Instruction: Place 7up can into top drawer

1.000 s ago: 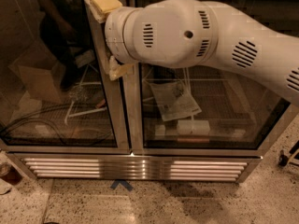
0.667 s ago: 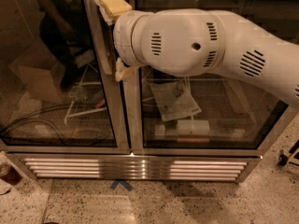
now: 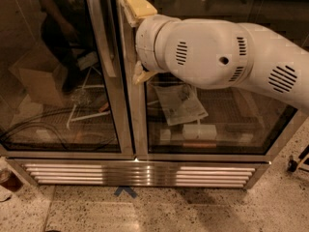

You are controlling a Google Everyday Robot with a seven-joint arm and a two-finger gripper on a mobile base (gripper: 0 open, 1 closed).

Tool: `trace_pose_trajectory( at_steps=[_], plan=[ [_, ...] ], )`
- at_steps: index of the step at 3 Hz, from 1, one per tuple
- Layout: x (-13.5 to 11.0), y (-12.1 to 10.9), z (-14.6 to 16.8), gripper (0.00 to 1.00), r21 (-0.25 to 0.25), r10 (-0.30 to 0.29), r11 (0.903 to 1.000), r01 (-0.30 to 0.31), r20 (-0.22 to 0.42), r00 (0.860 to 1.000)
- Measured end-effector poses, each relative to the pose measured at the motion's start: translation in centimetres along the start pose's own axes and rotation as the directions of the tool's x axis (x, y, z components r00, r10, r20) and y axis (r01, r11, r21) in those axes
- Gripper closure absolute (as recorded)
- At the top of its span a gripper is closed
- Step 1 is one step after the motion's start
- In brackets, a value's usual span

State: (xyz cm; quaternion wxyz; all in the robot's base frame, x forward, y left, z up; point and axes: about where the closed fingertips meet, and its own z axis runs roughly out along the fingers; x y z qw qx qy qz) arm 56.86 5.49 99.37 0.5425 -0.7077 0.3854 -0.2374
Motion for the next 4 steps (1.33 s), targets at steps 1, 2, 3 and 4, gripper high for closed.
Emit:
trace_pose_trajectory(
  at_steps=[1, 2, 3, 4],
  plan=[
    [-1.47, 0.01, 2.03, 0.00, -0.023, 0.089, 0.9959, -0.088, 0.061, 0.994],
    [-2.24, -0.52, 2.56, 0.00, -0.023, 0.138, 0.9904, -0.136, 0.098, 0.986],
    [-2.34, -0.49, 2.64, 0.00, -0.021, 0.121, 0.9926, -0.120, 0.102, 0.987],
    [-2.21, -0.61, 2.75, 0.00, 0.004, 0.193, 0.9809, -0.194, 0.094, 0.977]
  ],
)
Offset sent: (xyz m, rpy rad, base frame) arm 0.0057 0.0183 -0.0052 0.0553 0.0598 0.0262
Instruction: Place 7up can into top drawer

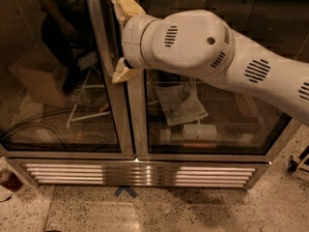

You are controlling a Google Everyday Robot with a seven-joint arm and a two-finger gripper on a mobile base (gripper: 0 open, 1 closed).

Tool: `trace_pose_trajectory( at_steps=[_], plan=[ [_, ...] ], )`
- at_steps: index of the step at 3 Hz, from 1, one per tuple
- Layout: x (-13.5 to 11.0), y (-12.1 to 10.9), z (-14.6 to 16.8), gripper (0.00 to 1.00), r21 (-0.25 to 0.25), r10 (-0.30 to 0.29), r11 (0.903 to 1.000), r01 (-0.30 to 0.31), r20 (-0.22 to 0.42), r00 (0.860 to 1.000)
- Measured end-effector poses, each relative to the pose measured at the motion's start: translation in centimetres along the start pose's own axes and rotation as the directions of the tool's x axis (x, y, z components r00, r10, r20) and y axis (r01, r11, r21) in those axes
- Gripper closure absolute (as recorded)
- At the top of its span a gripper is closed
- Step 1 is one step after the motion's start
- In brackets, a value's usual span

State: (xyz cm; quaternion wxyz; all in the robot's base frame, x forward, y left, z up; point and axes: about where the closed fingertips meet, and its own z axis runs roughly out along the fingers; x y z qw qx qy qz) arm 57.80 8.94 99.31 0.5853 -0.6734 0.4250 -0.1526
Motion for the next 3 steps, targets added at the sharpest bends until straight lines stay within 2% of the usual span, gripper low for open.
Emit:
trace_pose_trajectory(
  at_steps=[1, 2, 3],
  plan=[
    [0.55, -0.70, -0.04, 0.00, 0.072, 0.169, 0.9832, -0.168, -0.014, 0.985],
    [0.48, -1.67, 0.28, 0.00, 0.145, 0.261, 0.9557, -0.256, -0.014, 0.965],
    [0.43, -1.61, 0.31, 0.00, 0.142, 0.251, 0.9587, -0.246, -0.014, 0.968]
  ],
)
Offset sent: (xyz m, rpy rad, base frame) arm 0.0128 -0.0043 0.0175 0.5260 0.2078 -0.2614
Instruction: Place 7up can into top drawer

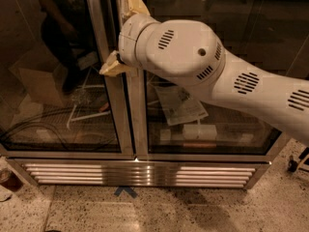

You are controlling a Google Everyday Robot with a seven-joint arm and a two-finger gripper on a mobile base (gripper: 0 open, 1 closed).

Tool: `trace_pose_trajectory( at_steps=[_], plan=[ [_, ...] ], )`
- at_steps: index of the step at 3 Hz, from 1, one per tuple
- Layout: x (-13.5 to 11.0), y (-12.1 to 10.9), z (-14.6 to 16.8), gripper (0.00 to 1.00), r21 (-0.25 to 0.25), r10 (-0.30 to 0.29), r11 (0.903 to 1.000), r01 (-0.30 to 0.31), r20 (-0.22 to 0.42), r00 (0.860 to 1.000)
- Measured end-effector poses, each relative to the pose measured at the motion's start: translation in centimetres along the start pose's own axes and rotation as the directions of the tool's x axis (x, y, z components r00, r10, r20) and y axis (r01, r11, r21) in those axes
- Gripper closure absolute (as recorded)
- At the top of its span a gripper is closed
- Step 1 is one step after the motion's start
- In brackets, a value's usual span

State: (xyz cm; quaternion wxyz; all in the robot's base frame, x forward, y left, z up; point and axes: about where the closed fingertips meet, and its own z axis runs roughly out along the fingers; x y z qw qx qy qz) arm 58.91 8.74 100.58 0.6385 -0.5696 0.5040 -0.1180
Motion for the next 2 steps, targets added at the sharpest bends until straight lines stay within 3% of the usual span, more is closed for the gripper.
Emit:
trace_pose_trajectory(
  at_steps=[1, 2],
  plan=[
    [1.0, 0.1, -0.2, 0.00, 0.007, 0.038, 0.9993, -0.038, -0.020, 0.999],
    [2.2, 0.0, 0.0, 0.00, -0.004, 0.165, 0.9862, -0.165, -0.026, 0.986]
  ],
)
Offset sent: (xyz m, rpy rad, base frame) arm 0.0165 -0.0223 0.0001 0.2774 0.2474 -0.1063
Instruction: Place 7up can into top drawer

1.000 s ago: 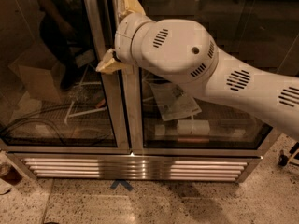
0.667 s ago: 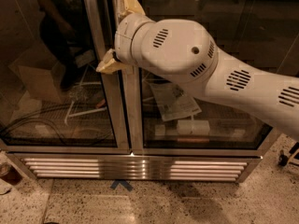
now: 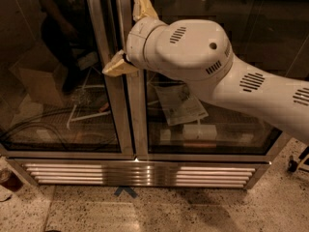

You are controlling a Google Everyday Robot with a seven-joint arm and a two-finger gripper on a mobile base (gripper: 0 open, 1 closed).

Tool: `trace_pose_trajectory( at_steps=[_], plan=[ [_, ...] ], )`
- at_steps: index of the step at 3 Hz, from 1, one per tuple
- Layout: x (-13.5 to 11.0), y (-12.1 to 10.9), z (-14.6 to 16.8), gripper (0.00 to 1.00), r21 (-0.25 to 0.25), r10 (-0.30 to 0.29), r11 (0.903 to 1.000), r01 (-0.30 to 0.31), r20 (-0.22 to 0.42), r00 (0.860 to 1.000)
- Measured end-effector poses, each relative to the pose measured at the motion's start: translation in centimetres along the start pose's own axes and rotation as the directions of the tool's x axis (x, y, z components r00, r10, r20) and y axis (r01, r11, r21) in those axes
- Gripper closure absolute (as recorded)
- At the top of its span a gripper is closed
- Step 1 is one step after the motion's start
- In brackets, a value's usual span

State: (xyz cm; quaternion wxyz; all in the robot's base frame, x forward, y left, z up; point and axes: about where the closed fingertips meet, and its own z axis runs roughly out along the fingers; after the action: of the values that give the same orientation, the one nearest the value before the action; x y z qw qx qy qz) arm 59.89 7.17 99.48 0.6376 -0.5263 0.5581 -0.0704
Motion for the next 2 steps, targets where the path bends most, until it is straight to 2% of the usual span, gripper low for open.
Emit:
trace_pose_trajectory(
  at_steps=[1, 2],
  plan=[
    [-1.9, -1.1, 1.0, 0.00, -0.043, 0.077, 0.9964, -0.073, 0.080, 0.994],
    [-3.3, -3.1, 1.3, 0.00, -0.106, 0.202, 0.9777, -0.181, 0.235, 0.951]
  ],
)
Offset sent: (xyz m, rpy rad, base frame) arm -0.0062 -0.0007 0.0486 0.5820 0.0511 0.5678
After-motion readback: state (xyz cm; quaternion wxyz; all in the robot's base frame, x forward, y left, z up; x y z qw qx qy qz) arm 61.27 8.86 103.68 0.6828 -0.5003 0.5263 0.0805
